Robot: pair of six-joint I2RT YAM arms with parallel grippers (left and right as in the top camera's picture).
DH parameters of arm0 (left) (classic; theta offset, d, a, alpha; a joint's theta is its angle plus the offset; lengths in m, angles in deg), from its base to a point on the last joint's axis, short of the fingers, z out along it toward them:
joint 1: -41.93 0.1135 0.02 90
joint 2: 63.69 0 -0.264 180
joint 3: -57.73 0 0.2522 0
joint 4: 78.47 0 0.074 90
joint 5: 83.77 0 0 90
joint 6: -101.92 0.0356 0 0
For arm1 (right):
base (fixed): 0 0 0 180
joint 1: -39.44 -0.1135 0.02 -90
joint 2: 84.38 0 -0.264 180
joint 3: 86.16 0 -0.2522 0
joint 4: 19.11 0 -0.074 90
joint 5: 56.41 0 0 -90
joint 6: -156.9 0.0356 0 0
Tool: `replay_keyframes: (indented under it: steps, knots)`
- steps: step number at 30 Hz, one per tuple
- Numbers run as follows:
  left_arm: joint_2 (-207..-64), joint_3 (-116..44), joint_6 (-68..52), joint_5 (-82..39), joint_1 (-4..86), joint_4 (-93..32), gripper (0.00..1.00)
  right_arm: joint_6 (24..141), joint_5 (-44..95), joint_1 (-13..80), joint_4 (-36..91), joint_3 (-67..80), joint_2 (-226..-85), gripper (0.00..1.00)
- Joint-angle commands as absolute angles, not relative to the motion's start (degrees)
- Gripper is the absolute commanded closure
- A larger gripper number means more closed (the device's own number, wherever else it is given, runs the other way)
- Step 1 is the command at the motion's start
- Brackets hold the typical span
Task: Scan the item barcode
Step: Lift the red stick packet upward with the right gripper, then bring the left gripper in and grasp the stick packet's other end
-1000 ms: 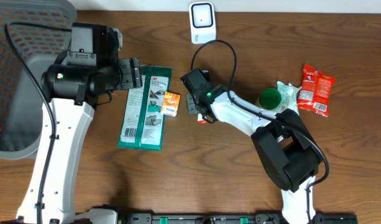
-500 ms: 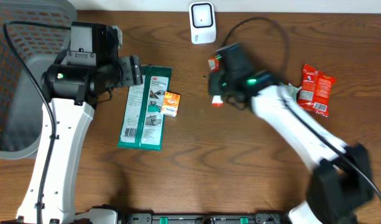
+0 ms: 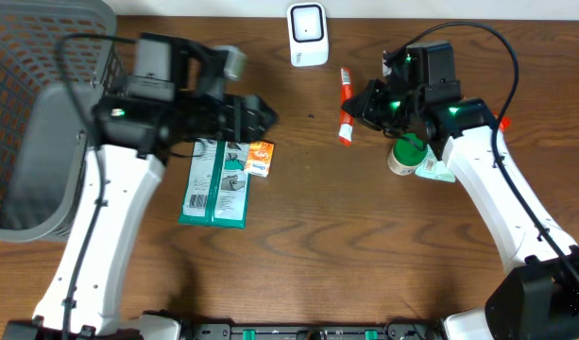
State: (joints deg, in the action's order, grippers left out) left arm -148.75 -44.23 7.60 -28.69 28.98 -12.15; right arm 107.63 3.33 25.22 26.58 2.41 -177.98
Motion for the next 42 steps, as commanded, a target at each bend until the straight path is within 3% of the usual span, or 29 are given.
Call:
replay_keyframes:
  steps: [1,5,10,16,27,30,33,36,41,42]
  knots:
    - [-150.6,-44.3,13.6,-33.4,23.9,-12.5,0.18,111.1,-0.8,24.6,25.0,2.1,-177.6,0.99]
    - [-151.7,-44.3,13.6,-30.2,19.7,-14.8,0.19,112.6,-3.7,24.7,23.9,2.1,-177.6,0.99]
    - [-153.7,-44.3,13.6,-27.6,15.6,-19.8,0.34,112.7,-6.5,24.7,23.4,2.1,-177.6,0.99]
    - [-156.6,-44.3,13.6,-27.6,13.5,-22.8,0.45,112.8,-11.1,24.7,20.8,2.1,-177.6,0.99]
    - [-160.8,-44.3,9.1,-23.4,13.4,-31.1,0.47,113.4,-11.7,24.0,20.1,2.1,-177.6,0.99]
    - [-162.1,-44.3,8.2,-21.3,13.5,-31.0,0.61,113.4,-11.7,24.0,20.1,2.1,-177.6,0.99]
    - [-163.0,-44.3,8.1,-21.4,13.4,-30.7,0.85,113.3,-11.5,24.0,20.1,2.1,-177.6,0.99]
    - [-163.0,-44.3,8.2,-21.3,13.5,-30.6,0.93,112.4,-10.1,24.0,20.1,2.1,-177.6,0.99]
    - [-162.9,-44.3,8.2,-21.3,13.6,-30.5,0.93,109.4,-8.2,24.0,20.1,2.1,-177.6,0.99]
    - [-162.9,-44.3,8.2,-21.3,13.6,-30.5,0.93,106.5,-7.8,24.3,20.1,2.1,-177.6,0.92]
